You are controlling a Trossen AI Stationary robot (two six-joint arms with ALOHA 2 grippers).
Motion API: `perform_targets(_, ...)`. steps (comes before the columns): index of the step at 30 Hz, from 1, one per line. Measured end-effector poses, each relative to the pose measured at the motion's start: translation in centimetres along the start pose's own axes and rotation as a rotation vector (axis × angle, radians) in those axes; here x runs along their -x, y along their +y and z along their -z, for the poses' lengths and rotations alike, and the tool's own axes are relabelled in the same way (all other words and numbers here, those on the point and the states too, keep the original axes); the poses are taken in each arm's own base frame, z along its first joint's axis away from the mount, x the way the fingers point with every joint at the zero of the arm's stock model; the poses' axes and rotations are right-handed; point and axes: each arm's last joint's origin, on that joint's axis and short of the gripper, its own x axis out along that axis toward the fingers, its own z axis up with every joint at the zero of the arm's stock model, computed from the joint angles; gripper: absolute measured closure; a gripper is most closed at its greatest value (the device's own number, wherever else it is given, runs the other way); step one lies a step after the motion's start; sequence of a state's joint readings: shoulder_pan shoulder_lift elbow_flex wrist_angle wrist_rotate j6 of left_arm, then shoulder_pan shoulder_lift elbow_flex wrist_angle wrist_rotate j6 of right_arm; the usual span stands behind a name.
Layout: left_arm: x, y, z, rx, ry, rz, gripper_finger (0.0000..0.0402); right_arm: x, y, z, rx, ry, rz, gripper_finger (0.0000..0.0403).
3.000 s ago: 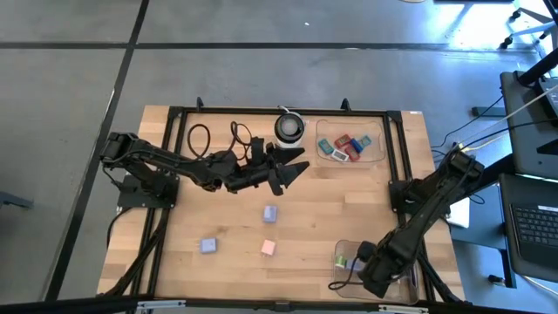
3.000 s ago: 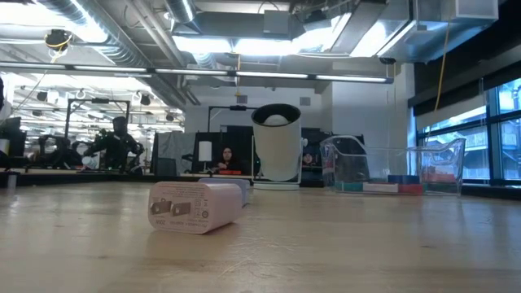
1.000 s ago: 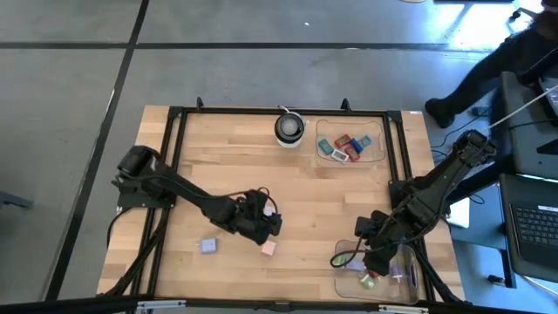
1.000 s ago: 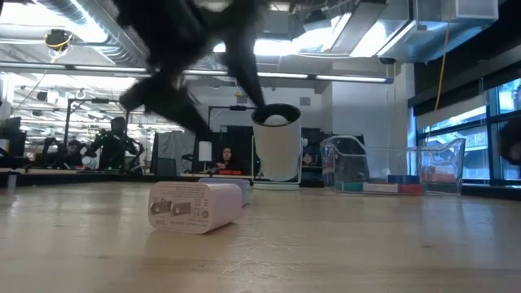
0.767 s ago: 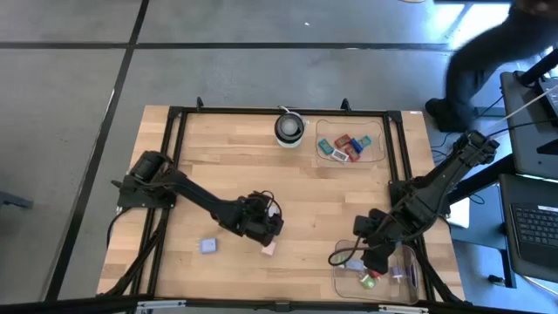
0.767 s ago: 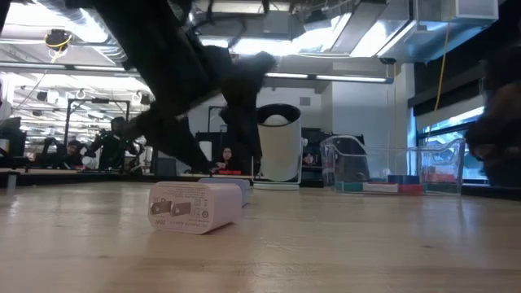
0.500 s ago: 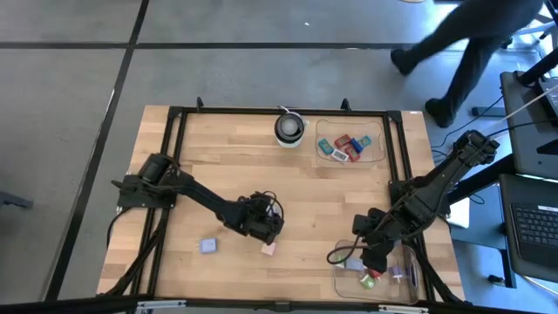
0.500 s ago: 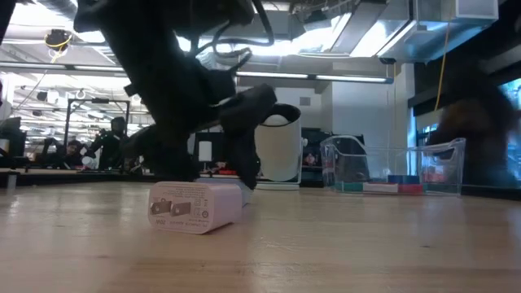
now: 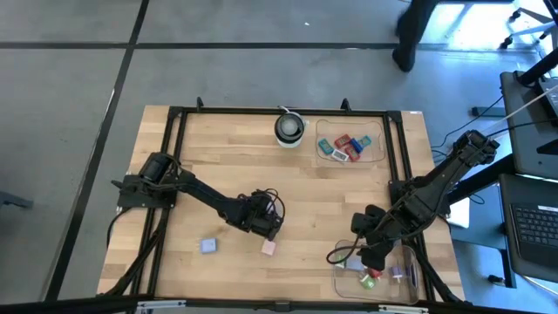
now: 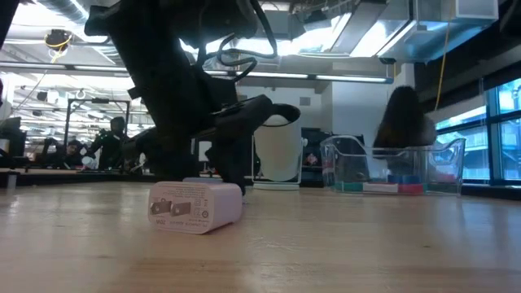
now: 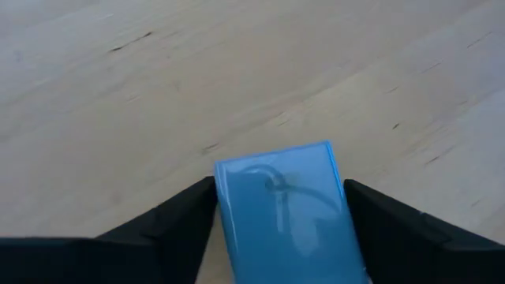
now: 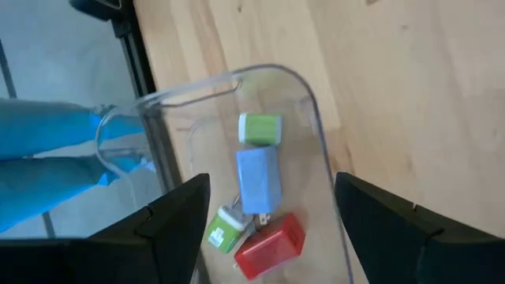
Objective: Pick & Place Office items
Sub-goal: Put the top light blue charger adapter into the bottom transparent bin
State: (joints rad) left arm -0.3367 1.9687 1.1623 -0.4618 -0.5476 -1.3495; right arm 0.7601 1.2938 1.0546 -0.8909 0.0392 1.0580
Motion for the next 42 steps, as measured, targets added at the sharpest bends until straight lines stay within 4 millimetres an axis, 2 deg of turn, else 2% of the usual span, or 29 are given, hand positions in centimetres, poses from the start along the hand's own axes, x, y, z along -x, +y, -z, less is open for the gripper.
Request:
perform_targets(5,0.3,-0.2,-0.2,0.015,0.031,0.032,0.0192,0.0,0.0,-0.1,0.007,-0.015,0.009,0.0127)
perform_targets(10,0.4,-0.9,-0.2,0.045,0.054,0.102,0.0192,0.0,-0.2,-0.3,-0.004,-0.019,0.012,0.0127)
perform_targets(15,0.7,-2.5,-0.6,0.032,0.044,0.269,0.0184,0.0,-0.5,-0.8,-0.030,-0.028,0.018,0.0127)
perform_targets(22,2.2,-5.1,-2.4,-0.020,-0.154,0.529,0.0185,0.0,-1.1,-1.8,-0.072,-0.081,0.052,0.0127)
perform_targets(27,5.3,-5.5,-4.8,-0.123,-0.385,0.570,0.0186,0.0,-1.4,-2.4,-0.109,-0.129,0.069,0.0127)
perform_targets(36,13.0,-4.1,-8.5,-0.297,-0.783,0.370,0.0181,0.2,-1.3,-4.1,-0.221,-0.337,0.060,0.0127)
perform_targets(42,16.9,-3.0,-10.8,-0.393,-0.932,0.319,0.0181,0.6,-1.0,-5.8,-0.289,-0.562,0.035,0.0127)
